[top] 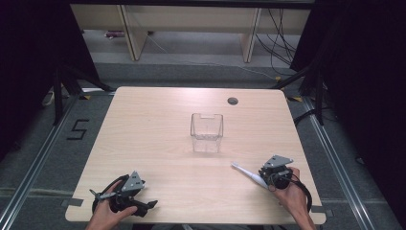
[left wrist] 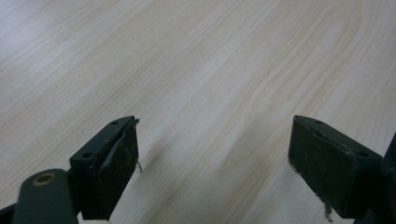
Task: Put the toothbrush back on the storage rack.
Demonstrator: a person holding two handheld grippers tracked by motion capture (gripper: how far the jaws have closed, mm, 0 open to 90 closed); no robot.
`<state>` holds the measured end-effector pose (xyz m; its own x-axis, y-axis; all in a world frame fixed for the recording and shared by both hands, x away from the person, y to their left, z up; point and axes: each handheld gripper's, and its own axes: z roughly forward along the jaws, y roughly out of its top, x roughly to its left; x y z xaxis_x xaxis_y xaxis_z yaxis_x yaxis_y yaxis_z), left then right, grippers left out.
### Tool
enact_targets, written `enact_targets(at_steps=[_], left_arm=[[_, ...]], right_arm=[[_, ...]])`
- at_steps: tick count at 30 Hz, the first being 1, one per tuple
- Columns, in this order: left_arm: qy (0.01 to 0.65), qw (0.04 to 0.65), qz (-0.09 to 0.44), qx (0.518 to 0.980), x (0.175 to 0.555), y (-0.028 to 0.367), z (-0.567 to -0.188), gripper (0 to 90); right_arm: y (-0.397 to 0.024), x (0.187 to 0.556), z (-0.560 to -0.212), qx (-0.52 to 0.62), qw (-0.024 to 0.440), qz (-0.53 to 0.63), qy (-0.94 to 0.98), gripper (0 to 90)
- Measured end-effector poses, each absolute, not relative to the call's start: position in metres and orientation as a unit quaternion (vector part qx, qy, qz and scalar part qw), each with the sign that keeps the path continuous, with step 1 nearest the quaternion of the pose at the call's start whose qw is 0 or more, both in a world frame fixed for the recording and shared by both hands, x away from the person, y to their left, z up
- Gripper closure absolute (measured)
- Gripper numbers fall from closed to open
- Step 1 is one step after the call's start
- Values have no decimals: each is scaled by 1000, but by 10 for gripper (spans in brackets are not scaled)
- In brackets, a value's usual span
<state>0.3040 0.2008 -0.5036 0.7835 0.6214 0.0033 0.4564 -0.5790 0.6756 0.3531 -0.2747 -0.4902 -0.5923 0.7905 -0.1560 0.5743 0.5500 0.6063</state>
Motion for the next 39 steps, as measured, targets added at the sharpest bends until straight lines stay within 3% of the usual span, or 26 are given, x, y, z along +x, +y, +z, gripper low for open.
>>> enact_targets(at_steps=[6,14,39], left_arm=[[307,339,120,881,304,201,-504,157],[311,337,121,881,304,202,-504,157],[309,337,124,881,305,202,-504,157]], right_arm=[[-282,349,-464,361,211,248,874,596],[-269,341,-458,321,140,178,919,511],[-261,371,-468,288,68,71,953,623]])
